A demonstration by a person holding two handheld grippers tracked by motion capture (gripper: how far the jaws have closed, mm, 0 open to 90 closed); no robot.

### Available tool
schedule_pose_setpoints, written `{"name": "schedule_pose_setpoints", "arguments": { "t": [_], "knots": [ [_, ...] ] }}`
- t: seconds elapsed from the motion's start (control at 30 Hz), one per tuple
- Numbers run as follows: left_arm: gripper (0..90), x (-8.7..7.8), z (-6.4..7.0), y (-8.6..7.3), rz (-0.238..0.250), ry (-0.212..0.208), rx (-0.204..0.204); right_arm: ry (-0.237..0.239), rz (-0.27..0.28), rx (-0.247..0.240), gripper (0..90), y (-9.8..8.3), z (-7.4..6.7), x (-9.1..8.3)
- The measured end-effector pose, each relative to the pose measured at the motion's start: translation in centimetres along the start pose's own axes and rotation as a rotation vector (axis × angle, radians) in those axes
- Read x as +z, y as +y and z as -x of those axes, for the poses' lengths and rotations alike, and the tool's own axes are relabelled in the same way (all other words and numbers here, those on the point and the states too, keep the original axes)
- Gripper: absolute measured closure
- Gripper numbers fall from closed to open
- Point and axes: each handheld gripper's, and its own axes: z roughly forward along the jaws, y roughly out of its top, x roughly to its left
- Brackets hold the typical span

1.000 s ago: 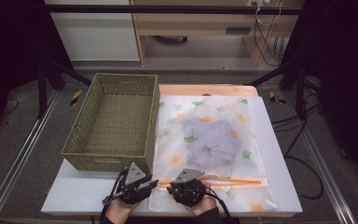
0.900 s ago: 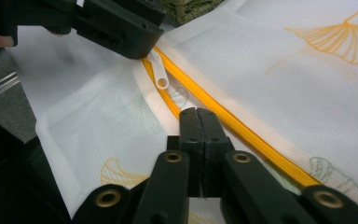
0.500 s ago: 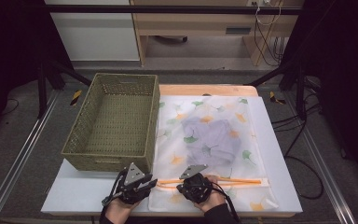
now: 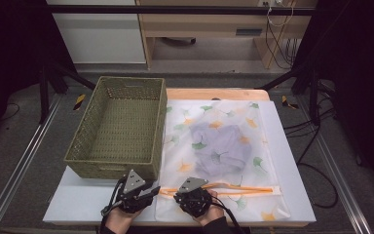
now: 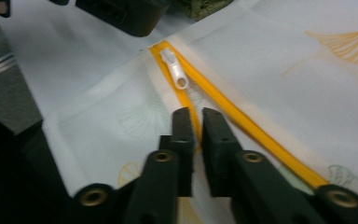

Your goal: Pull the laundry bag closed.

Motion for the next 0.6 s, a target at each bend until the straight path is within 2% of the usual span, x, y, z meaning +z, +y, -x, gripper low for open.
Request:
{"name": "schedule_pose_setpoints", "arguments": {
  "t": [0.17, 0.27, 0.4, 0.5, 0.6],
  "knots": [
    [61.1, 0.3, 0.2, 0.1, -0.004, -0.004, -0.001, 0.016, -0.003, 0.007, 88.6, 0.0, 0.2, -0.1],
    [59.3, 0.6, 0.4, 0.2, 0.000, -0.008, -0.009, 0.047, -0.025, 0.017, 88.6, -0.2, 0.7, -0.6],
    [57.7, 1.7, 0.7, 0.4, -0.022, -0.021, -0.018, 0.069, -0.037, 0.001, 88.4, -0.7, 1.0, -1.3],
    [56.6, 2.6, 0.9, 0.5, -0.044, -0.019, -0.026, 0.069, -0.028, 0.002, 88.1, -1.0, 1.0, -1.4],
    [56.1, 3.2, 0.8, 0.7, -0.046, -0.022, -0.040, 0.068, -0.021, 0.007, 88.1, -1.1, 0.9, -1.4]
  ]
}}
